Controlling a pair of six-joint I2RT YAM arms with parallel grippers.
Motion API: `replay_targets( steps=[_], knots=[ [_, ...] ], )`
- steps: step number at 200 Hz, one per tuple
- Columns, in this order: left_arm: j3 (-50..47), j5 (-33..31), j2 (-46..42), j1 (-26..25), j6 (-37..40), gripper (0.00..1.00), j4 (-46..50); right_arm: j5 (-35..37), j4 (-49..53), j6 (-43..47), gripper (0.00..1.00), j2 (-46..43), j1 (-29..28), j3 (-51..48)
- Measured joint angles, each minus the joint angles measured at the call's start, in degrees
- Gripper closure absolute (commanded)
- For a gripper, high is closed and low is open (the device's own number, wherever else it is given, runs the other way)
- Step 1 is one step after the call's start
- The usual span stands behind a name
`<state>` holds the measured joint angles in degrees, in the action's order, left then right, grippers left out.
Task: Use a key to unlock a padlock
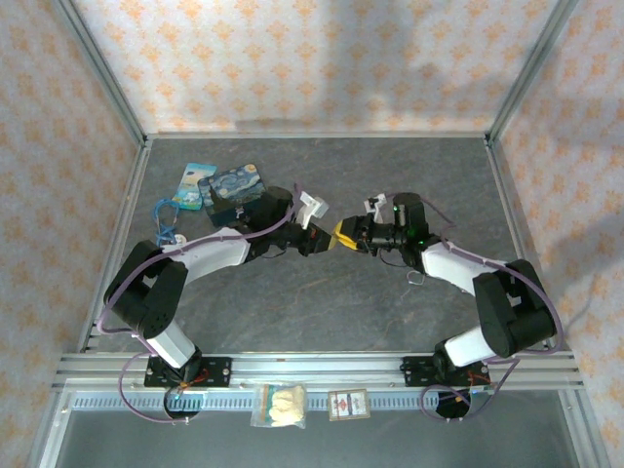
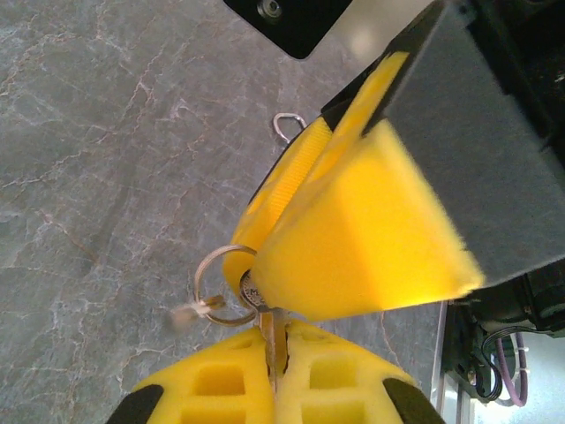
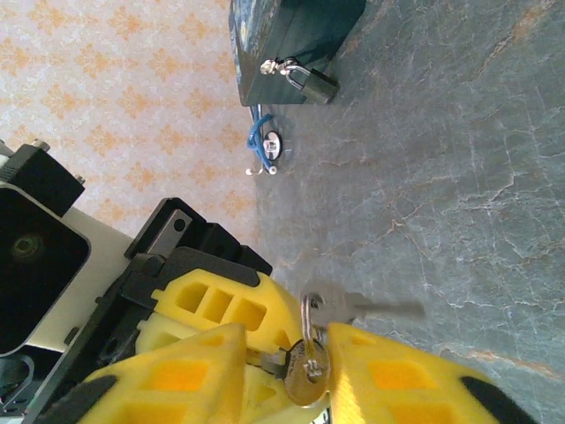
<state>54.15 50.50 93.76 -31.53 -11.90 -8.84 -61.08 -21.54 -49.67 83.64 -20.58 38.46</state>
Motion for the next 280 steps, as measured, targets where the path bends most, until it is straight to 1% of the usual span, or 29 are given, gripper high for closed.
replay_targets(
  steps=[24,35,38,44,48,54,62,75,81,90,106,121,131,158,175,189,214,236,257,280],
  knots=[
    [-0.44,-0.22,-0.31,0.0,-0.07,1.0,-0.61,0.15,-1.33,-1.4,0.92,0.28,0.13,-0.92],
    [-0.85,-0.35,-0.39,0.0,-0.17,1.0,-0.85,0.2,-1.97,-1.79,0.96,0.28,0.17,-1.29],
    [-0.98,-0.39,-0.39,0.0,-0.22,0.99,-0.87,0.17,-2.1,-1.73,0.97,0.28,0.17,-1.31],
    [-1.18,-0.42,-0.42,0.0,-0.24,0.92,-0.9,0.2,-2.29,-1.95,1.0,0.28,0.17,-1.42],
    [-1.29,-0.48,-0.42,0.0,-0.44,0.84,-1.05,0.2,-2.43,-2.12,1.0,0.28,0.17,-1.51],
    [-1.4,-0.7,-0.46,0.0,-0.61,0.66,-1.29,0.24,-2.58,-2.05,1.0,0.31,0.17,-1.6],
    [-1.68,-1.46,-0.63,0.0,-1.53,0.51,-2.05,0.22,-2.78,-2.01,1.0,0.31,0.17,-1.7],
    [-2.71,-2.03,-1.42,0.2,-3.8,0.35,-4.33,0.42,-2.69,-1.62,1.0,0.31,0.13,-1.75],
    [-3.82,-2.36,-2.27,0.57,-5.38,0.25,-6.16,0.66,-2.64,-1.14,1.0,0.31,0.13,-1.75],
    [-6.05,-2.67,-3.76,1.42,-8.68,0.19,-9.86,1.27,-2.51,-0.37,1.0,0.28,0.13,-1.75],
    [-10.64,-3.3,-6.62,3.89,-15.98,0.19,-17.68,2.43,-2.51,1.25,1.0,0.28,0.13,-1.99],
    [-13.68,-4.85,-7.93,5.79,-23.12,0.23,-24.26,3.3,-3.76,1.99,1.0,0.26,0.13,-3.06],
    [-14.64,-6.25,-8.0,6.08,-27.02,0.26,-27.65,3.89,-4.85,2.36,1.0,0.24,0.13,-4.04],
    [-19.12,-9.66,-7.32,4.85,-40.39,0.34,-41.07,5.86,-8.61,2.82,1.0,-0.42,0.13,-6.95],
    [-21.86,-12.13,-5.05,3.06,-48.37,0.34,-49.16,8.22,-11.76,3.06,1.0,-2.23,0.11,-9.44],
    [-23.1,-14.16,-2.71,1.2,-53.44,0.34,-53.48,10.69,-15.3,3.21,1.0,-4.17,0.11,-11.78],
    [-23.5,-17.25,0.92,-1.88,-60.11,0.34,-58.8,15.74,-22.08,3.45,1.0,-6.88,-0.31,-15.47],
    [-23.52,-19.39,3.54,-3.3,-64.92,0.37,-63.98,19.85,-24.92,4.94,1.0,-8.2,-1.49,-16.63],
    [-23.37,-20.81,5.25,-3.63,-67.73,0.38,-67.73,22.73,-26.82,6.47,1.0,-8.57,-2.67,-16.61],
    [-22.47,-21.64,6.71,-4.04,-69.33,0.43,-69.92,24.28,-27.82,7.37,1.0,-8.48,-3.43,-16.61]
  ],
)
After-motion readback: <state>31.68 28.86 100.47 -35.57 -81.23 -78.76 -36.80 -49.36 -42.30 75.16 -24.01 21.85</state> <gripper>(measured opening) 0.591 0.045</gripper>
